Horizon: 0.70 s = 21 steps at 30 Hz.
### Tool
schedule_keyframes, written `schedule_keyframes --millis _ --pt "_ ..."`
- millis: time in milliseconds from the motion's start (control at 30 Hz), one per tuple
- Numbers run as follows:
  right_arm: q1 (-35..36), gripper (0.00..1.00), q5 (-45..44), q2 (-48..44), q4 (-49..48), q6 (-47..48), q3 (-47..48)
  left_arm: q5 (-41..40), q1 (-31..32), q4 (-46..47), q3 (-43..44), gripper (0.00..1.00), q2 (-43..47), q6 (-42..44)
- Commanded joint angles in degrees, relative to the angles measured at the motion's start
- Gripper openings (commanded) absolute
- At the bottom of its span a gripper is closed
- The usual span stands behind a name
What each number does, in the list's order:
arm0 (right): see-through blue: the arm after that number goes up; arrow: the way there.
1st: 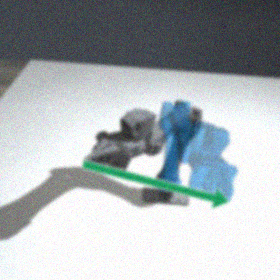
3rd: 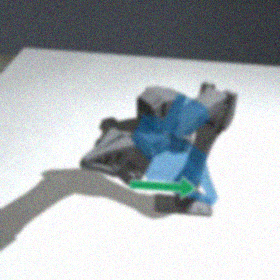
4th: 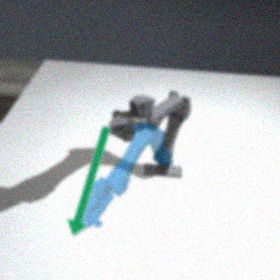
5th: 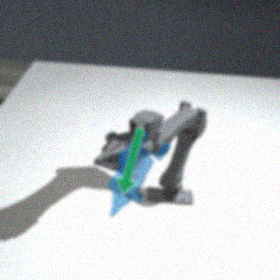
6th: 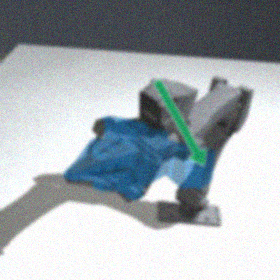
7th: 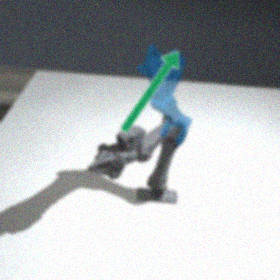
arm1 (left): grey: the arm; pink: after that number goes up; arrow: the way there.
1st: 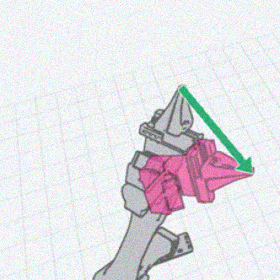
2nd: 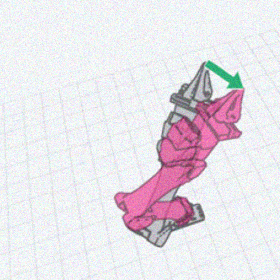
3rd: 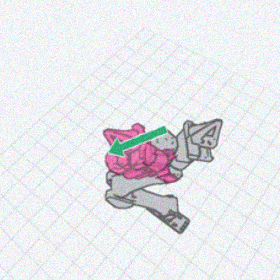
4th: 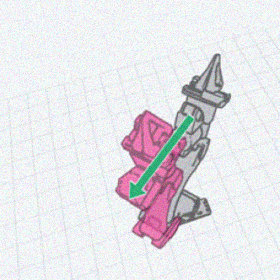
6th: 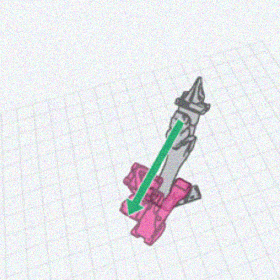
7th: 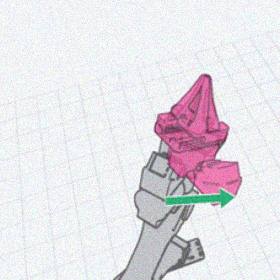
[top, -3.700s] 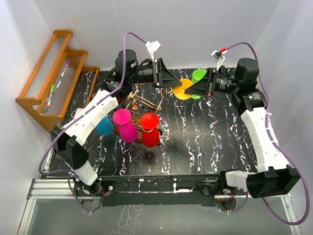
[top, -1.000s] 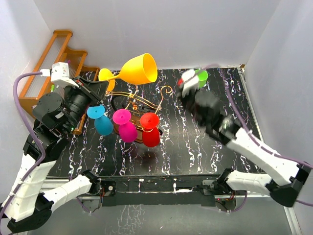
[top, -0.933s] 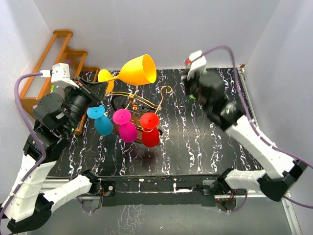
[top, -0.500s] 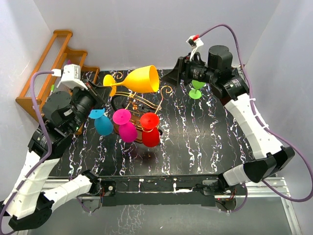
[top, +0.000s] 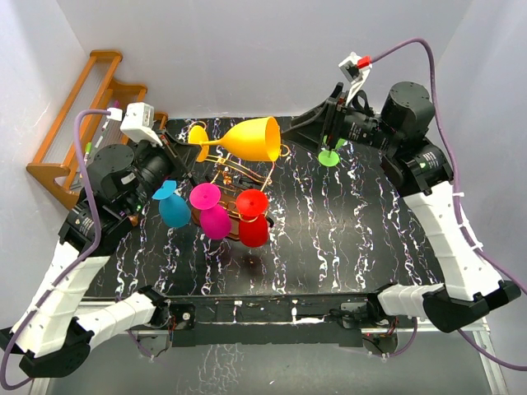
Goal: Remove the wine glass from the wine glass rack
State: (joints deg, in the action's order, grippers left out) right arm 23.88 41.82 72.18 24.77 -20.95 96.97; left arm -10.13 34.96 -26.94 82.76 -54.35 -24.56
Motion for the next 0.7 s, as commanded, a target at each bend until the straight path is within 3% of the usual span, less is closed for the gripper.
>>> schedule_keyframes --millis 0,267,400,600,667 --pt "0.0 0.61 0.8 0.4 -2.7 0.0 0.6 2.2 -0.2 2.9 0.8 0.0 0.3 -0.5" --pt "0.0 0.6 3.1 2.1 -4.7 -0.7 0.5 5.8 -0.2 4.7 0.5 0.0 -1.4 -1.8" --pt "0.1 0.53 4.7 2.6 -6.0 -1.6 0.0 7.2 -0.2 5.4 0.5 0.0 -2.8 -2.5" --pt "0.1 0.09 6.0 3.0 -5.9 -1.6 0.2 7.7 -0.2 6.4 0.3 0.0 -3.7 -3.2" --pt "0.1 0.08 4.6 3.2 -4.9 -1.2 0.6 7.2 -0.3 6.0 0.4 0.0 -3.8 -3.2"
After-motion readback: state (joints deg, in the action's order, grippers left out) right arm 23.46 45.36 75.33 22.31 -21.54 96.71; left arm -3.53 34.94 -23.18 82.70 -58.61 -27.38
